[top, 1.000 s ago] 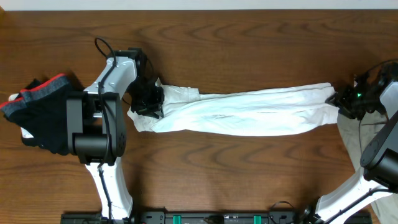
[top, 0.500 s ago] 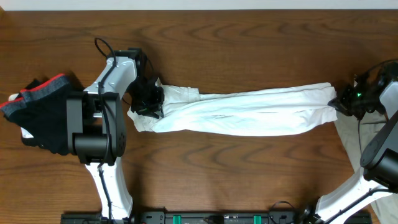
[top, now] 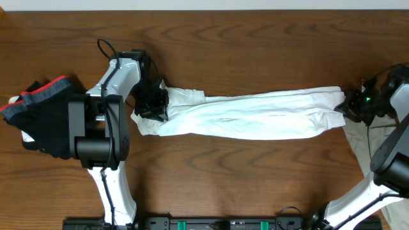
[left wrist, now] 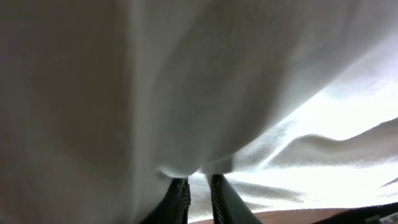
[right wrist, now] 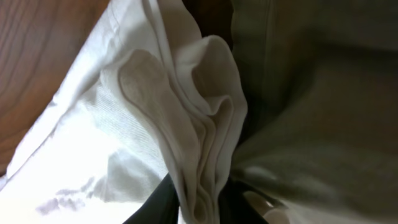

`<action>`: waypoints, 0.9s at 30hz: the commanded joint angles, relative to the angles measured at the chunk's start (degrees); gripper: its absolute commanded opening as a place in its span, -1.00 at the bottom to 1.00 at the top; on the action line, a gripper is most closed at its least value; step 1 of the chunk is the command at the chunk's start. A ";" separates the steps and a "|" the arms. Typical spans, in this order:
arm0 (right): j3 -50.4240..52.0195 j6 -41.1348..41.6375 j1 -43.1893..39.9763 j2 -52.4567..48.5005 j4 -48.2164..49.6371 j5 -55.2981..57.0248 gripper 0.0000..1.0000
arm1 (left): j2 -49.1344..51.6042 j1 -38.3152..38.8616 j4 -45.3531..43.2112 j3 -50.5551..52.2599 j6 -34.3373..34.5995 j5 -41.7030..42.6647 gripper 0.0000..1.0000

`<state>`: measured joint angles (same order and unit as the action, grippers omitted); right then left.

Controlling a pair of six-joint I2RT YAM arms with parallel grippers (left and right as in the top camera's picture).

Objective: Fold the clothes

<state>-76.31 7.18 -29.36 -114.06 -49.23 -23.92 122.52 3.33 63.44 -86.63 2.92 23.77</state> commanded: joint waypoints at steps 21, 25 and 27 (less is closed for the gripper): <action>-6.45 0.04 -0.13 -0.48 -8.33 -2.27 -0.61 | 0.22 -0.04 0.33 0.33 -0.57 -0.50 -0.68; -6.49 0.04 -0.15 -0.48 -9.11 -2.75 -0.55 | 0.22 -0.04 0.33 0.33 -0.57 -0.50 -0.68; -6.51 0.04 -0.15 -0.48 -9.44 -3.23 -0.53 | 0.22 -0.04 0.33 0.33 -0.57 -0.50 -0.68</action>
<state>-81.69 7.20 -29.39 -114.06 -58.33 -25.43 122.52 3.33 63.44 -86.63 2.92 23.77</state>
